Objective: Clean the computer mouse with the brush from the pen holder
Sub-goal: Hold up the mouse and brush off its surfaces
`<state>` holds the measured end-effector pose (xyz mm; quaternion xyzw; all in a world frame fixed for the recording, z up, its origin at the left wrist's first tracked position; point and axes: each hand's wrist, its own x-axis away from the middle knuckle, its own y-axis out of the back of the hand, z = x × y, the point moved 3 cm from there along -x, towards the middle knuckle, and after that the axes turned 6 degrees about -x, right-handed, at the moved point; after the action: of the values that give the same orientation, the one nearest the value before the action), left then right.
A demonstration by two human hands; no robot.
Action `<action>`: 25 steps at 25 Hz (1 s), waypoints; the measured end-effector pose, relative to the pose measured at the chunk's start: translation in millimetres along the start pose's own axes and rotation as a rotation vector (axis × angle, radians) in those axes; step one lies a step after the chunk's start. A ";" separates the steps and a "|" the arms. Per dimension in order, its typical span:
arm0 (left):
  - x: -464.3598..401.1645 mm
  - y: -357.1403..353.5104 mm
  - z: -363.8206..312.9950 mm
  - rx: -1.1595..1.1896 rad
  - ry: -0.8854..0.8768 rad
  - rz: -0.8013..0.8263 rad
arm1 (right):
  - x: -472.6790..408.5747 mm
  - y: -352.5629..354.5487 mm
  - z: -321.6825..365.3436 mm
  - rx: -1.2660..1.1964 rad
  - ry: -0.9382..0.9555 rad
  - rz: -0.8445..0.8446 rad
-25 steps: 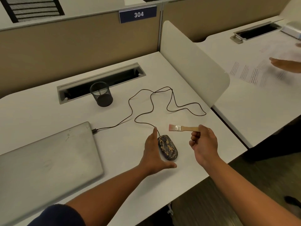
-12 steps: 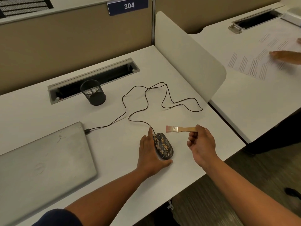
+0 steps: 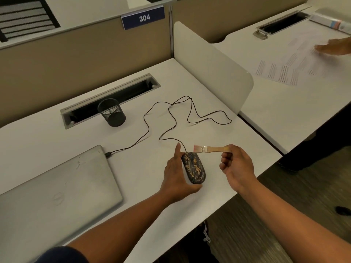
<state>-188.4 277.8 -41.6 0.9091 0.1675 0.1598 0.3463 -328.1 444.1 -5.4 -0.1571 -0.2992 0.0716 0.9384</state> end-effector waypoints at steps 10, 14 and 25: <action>80.0 26.5 -12.1 -0.137 -0.315 0.226 | 142.8 38.9 -40.8 -0.269 0.060 -0.227; 108.2 18.3 -27.5 -0.095 -0.384 0.295 | 187.2 72.1 -53.0 -0.323 0.060 -0.320; 168.4 -36.9 -49.6 -0.063 -0.395 0.480 | 242.2 156.0 -96.0 -0.473 -0.039 -0.385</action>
<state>-65.4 402.3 -2.2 0.9249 -0.1276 0.0625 0.3527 -82.0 621.9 -1.6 -0.3105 -0.3499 -0.1762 0.8661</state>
